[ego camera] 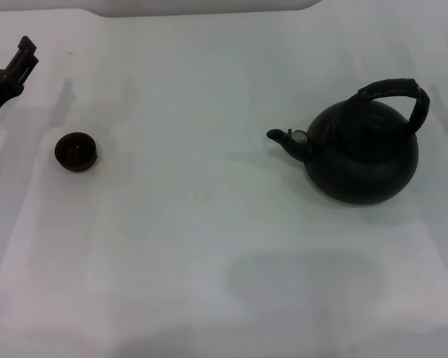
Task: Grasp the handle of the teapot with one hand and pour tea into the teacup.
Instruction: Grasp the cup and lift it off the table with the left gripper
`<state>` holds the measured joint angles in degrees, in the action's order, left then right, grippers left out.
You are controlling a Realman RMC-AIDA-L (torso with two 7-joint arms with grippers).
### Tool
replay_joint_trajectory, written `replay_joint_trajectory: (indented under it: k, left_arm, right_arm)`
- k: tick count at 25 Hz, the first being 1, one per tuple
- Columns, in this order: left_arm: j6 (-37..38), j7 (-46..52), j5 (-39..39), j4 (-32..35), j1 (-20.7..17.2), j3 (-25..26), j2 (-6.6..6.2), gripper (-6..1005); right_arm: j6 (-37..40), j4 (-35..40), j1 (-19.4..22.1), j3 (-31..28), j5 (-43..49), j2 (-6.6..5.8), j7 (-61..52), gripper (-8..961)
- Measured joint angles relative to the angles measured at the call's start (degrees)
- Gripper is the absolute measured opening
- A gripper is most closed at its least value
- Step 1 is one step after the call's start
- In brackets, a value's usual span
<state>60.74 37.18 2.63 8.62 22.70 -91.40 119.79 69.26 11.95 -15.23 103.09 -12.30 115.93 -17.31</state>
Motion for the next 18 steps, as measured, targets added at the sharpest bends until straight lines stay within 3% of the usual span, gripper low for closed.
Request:
replay_joint_trajectory:
  k: [13, 18]
  left_arm:
    - [0.09, 0.19, -0.32, 0.0, -0.03, -0.05, -0.02, 880]
    - [-0.13, 7.43, -0.95, 0.48, 0.84, -2.95, -0.82, 879]
  right_arm:
    - [-0.09, 0.0, -0.24, 0.0, 0.0, 0.0, -0.09, 873]
    - [-0.09, 0.0, -0.11, 0.0, 0.0, 0.0, -0.09, 872]
